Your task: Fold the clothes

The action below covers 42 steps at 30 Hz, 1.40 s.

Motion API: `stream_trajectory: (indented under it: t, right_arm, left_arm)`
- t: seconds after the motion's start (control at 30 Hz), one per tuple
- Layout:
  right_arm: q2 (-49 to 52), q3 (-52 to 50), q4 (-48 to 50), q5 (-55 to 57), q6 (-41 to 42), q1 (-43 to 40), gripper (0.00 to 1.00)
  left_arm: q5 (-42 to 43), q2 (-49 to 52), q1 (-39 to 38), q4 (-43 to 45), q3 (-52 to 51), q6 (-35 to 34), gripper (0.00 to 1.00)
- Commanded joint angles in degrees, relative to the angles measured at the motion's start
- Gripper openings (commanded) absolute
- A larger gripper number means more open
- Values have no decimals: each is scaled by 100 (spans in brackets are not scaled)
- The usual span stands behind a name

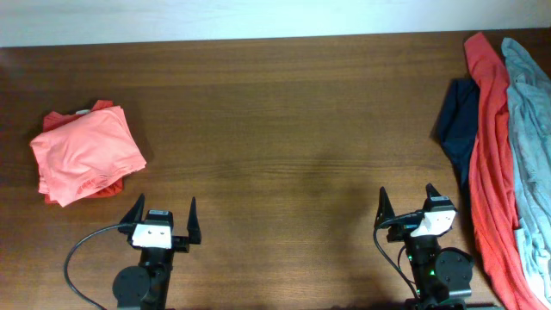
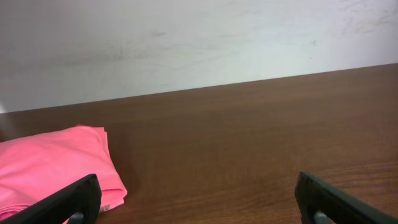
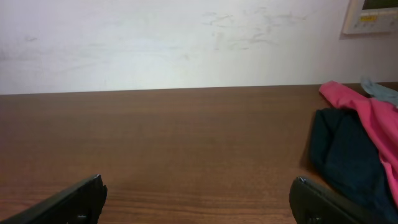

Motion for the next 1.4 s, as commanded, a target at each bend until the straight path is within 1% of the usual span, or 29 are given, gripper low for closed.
stream_trajectory:
  t: [0.0,0.8,0.93,1.07,1.13,1.2,1.27,1.37]
  right_arm:
    - [-48,-26,-33,9,-37,-37,99]
    - [-48,-26,-33,-2,-33,-37,99]
    - [-48,-26,-4,-275,-33,-37,99]
    - [-48,-17,-2,-280,400,-37,99]
    - [-48,13,-7,-280,573,-37,98]
    - [-48,85,-57,-299,570,-37,99]
    - [-44,236,-188,-295,568,-37,99]
    - [33,560,-407,-295,570,-37,99]
  left_arm:
    - [-42,-28,-28,-15,-28,92,99]
    - [-35,-26,-28,-9,-28,92,99]
    - [-42,-26,-28,-11,-28,92,99]
    - [-37,-26,-28,-7,-28,90,99]
    - [-17,-24,-28,2,-26,-83,99]
    - [166,-22,-28,-52,2,-315,99]
    - [389,-17,-28,-142,66,-330,99]
    - [409,17,-28,-376,297,-439,99]
